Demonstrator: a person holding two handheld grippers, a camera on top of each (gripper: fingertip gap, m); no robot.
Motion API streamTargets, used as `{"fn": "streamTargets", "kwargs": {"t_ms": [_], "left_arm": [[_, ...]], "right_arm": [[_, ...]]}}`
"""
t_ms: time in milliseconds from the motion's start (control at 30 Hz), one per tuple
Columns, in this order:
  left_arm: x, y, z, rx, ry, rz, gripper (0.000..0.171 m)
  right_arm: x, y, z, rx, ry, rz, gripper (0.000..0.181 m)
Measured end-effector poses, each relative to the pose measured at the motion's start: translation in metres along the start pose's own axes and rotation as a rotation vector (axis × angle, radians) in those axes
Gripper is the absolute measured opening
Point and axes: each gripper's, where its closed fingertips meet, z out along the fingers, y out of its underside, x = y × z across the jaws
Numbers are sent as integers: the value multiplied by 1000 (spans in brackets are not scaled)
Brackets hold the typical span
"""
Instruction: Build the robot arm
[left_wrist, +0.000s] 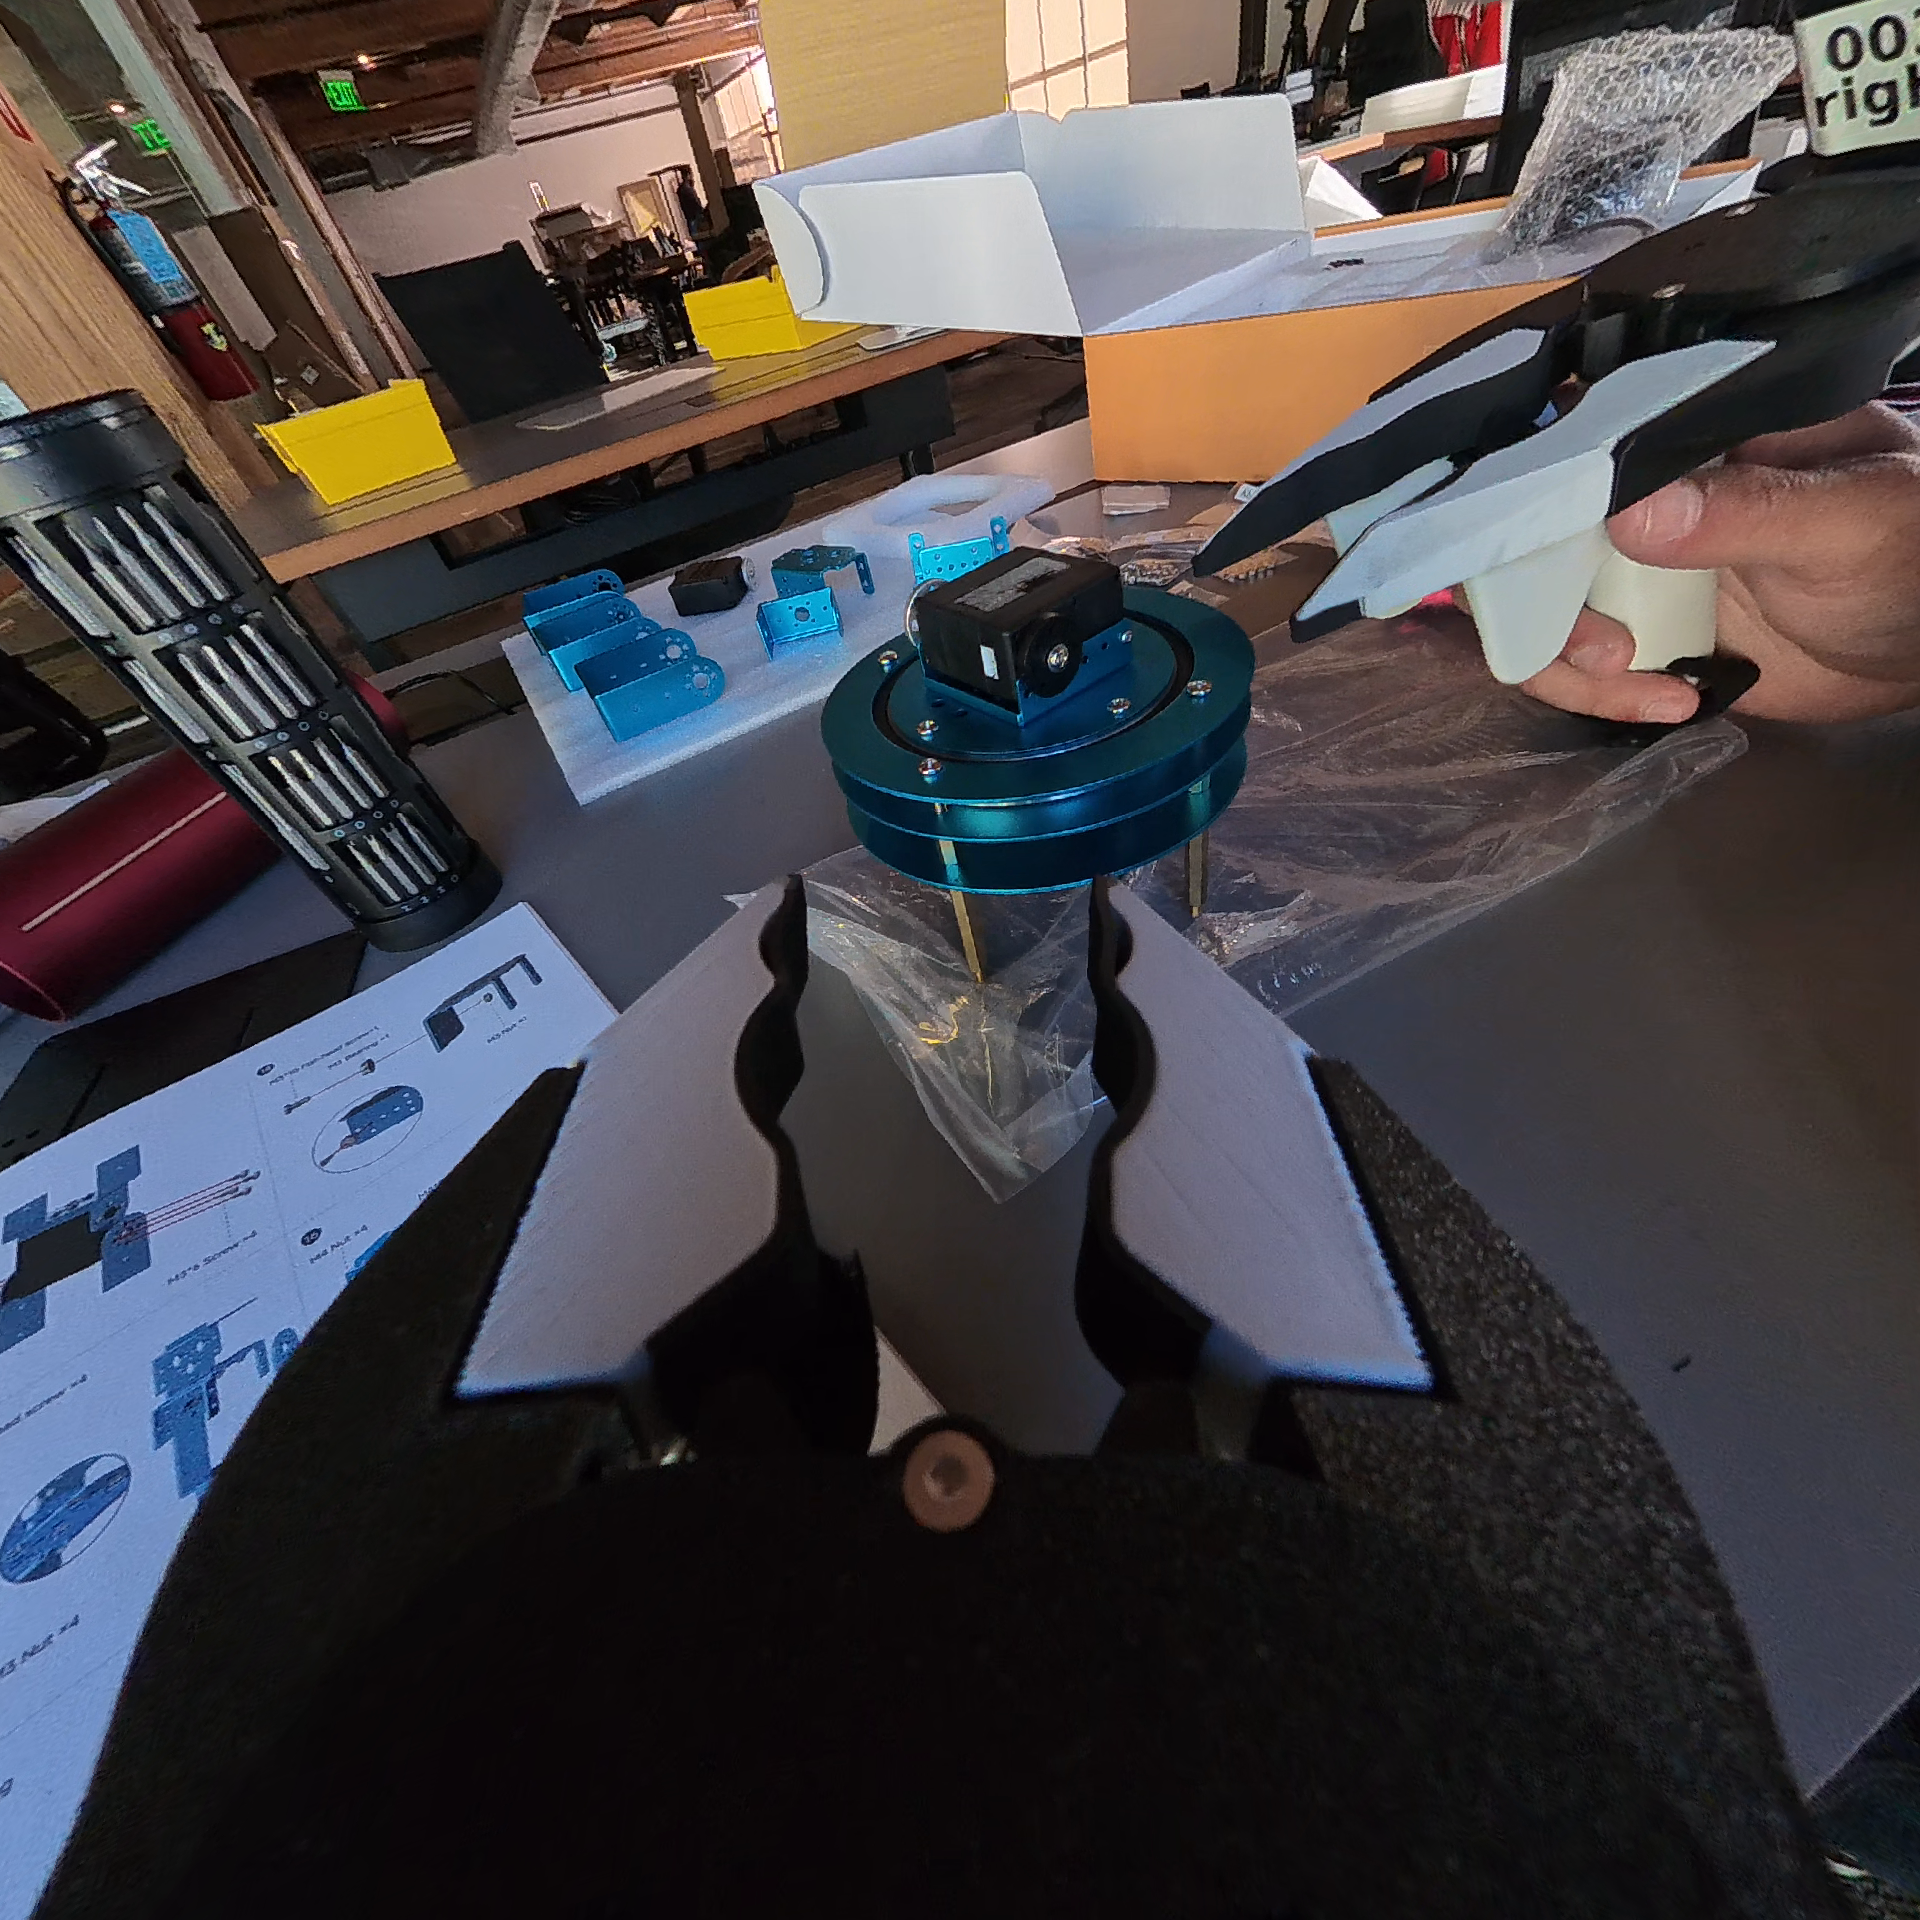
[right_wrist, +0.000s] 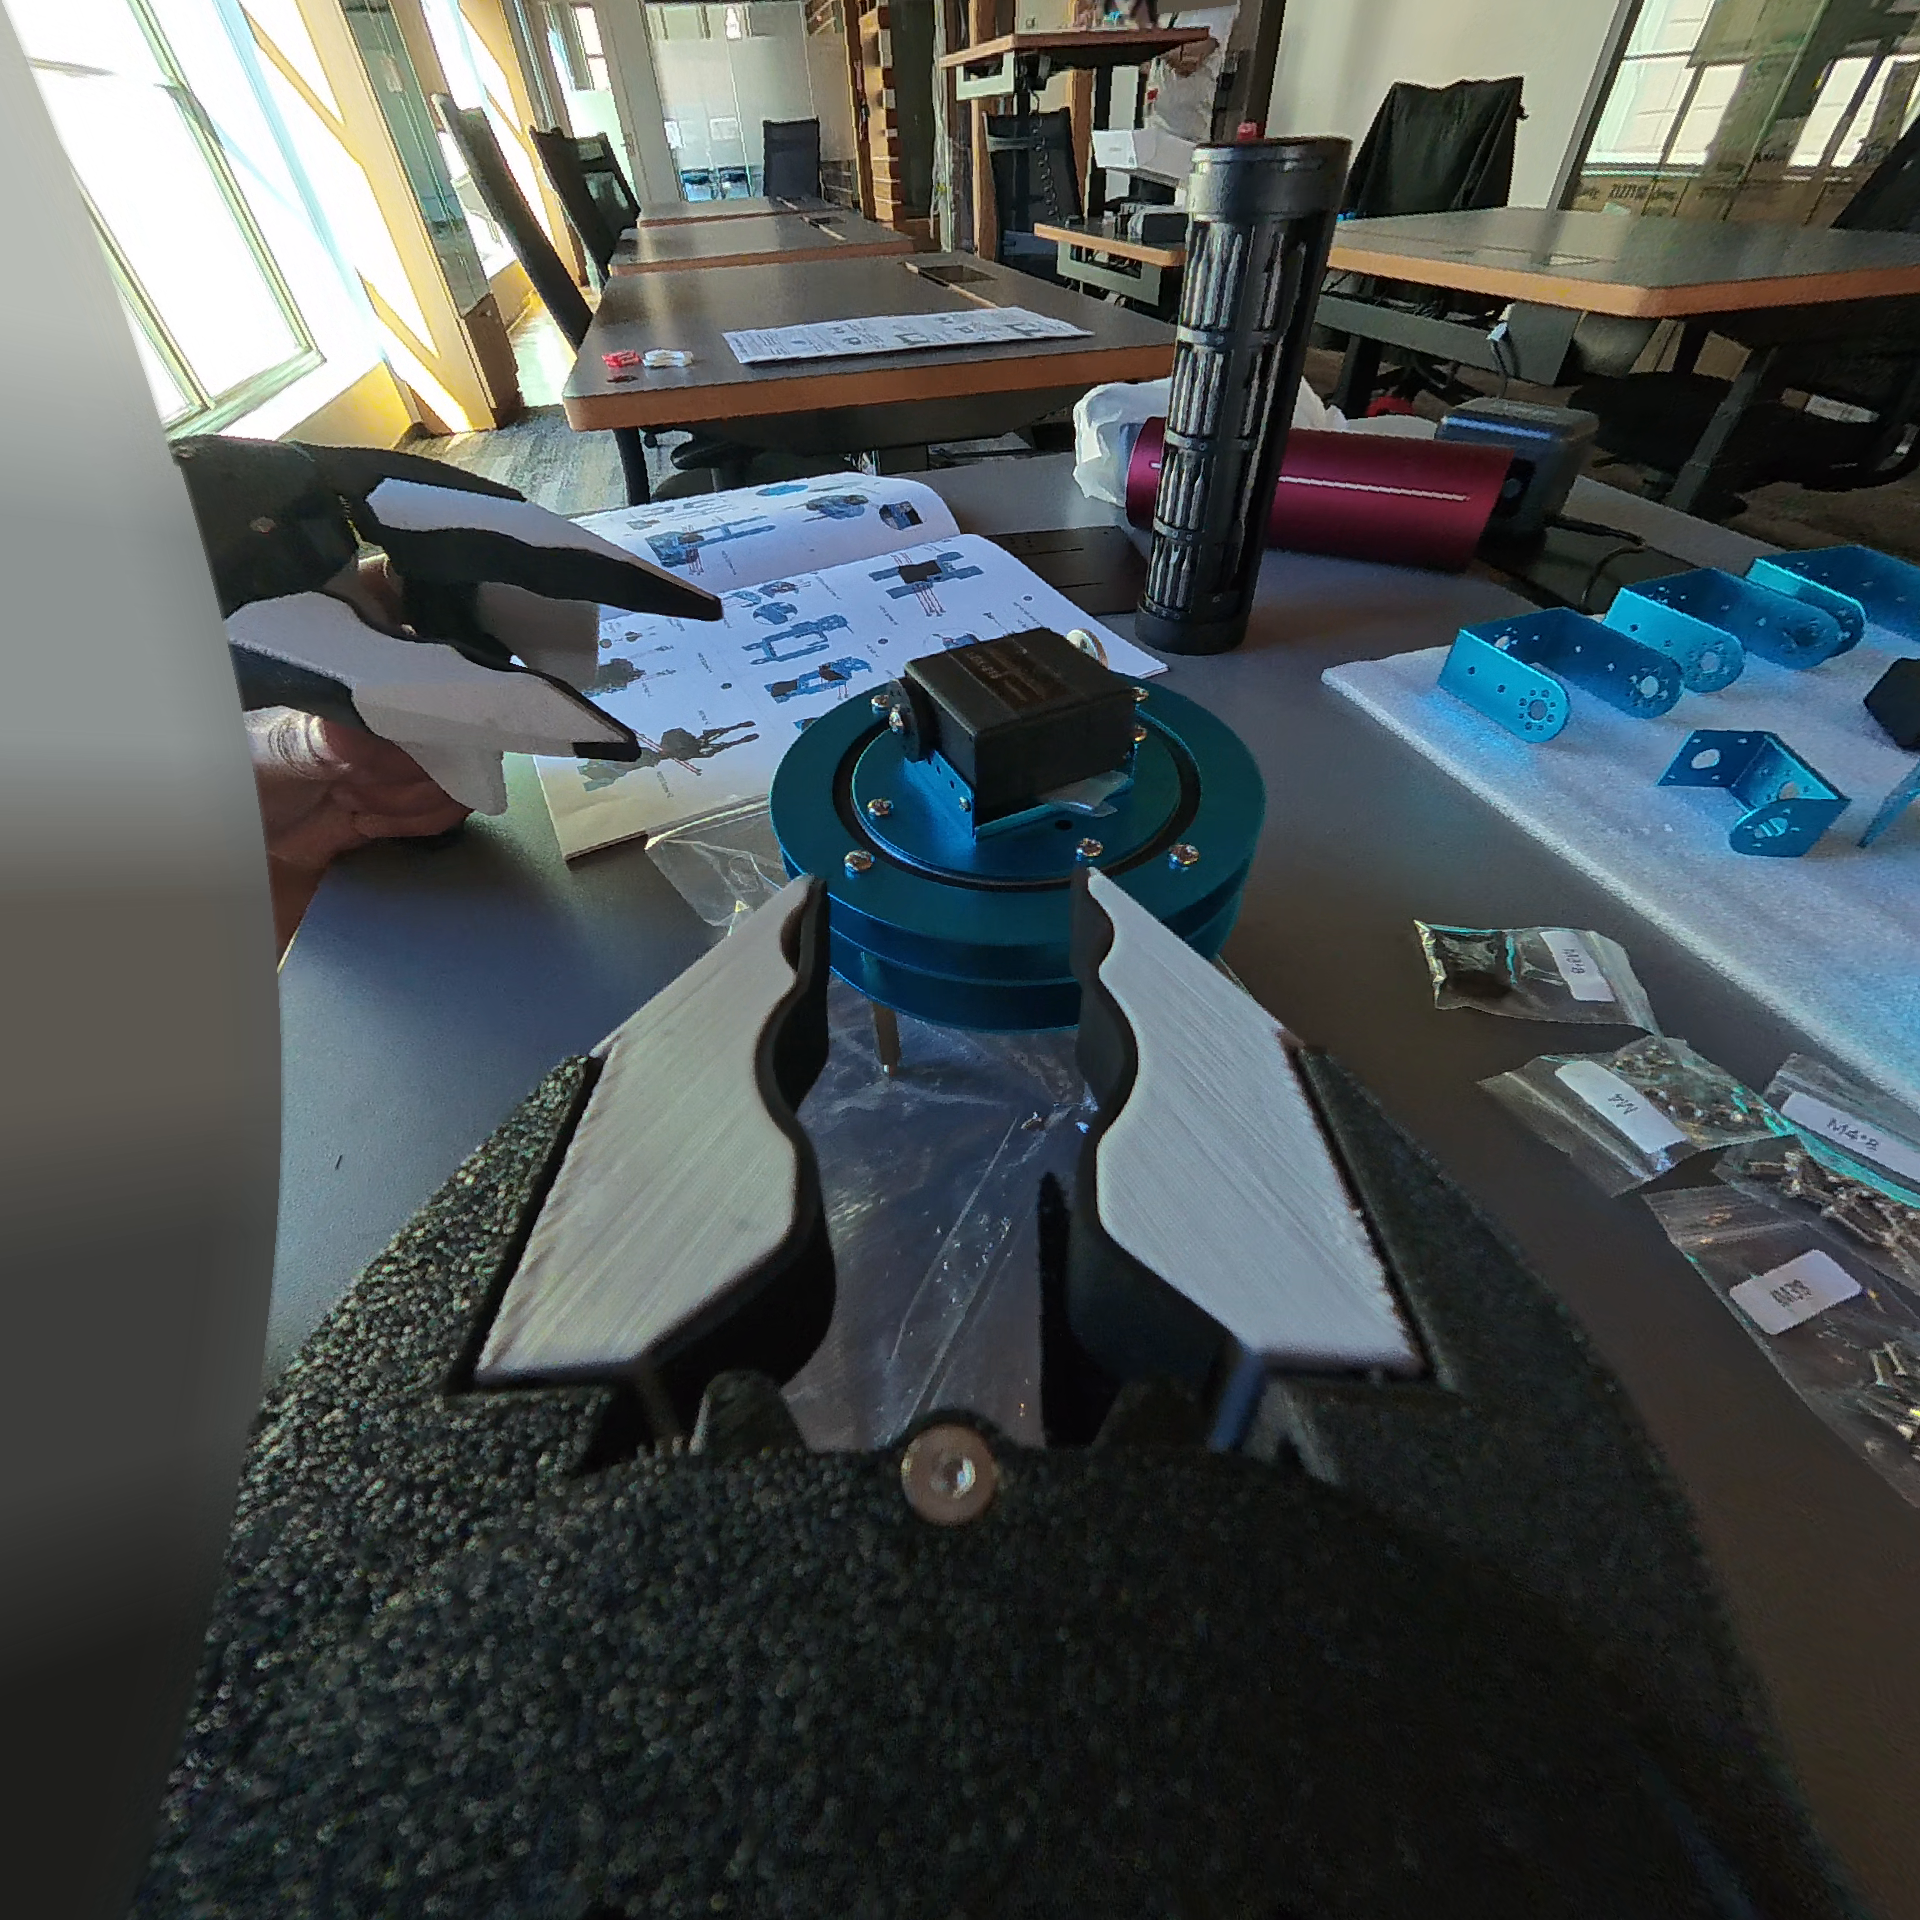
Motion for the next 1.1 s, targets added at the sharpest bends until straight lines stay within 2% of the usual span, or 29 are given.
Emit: {"fn": "streamTargets", "kwargs": {"t_ms": [667, 800, 1100], "left_arm": [[9, 6, 5, -43, 34, 39, 53], [11, 6, 4, -42, 50, 37, 45], [23, 17, 9, -120, 123, 70, 44]], "right_arm": [[2, -1, -1, 6, 4, 4, 42], [1, -3, -2, 20, 7, -2, 35], [23, -19, -21, 77, 95, -9, 27]]}}
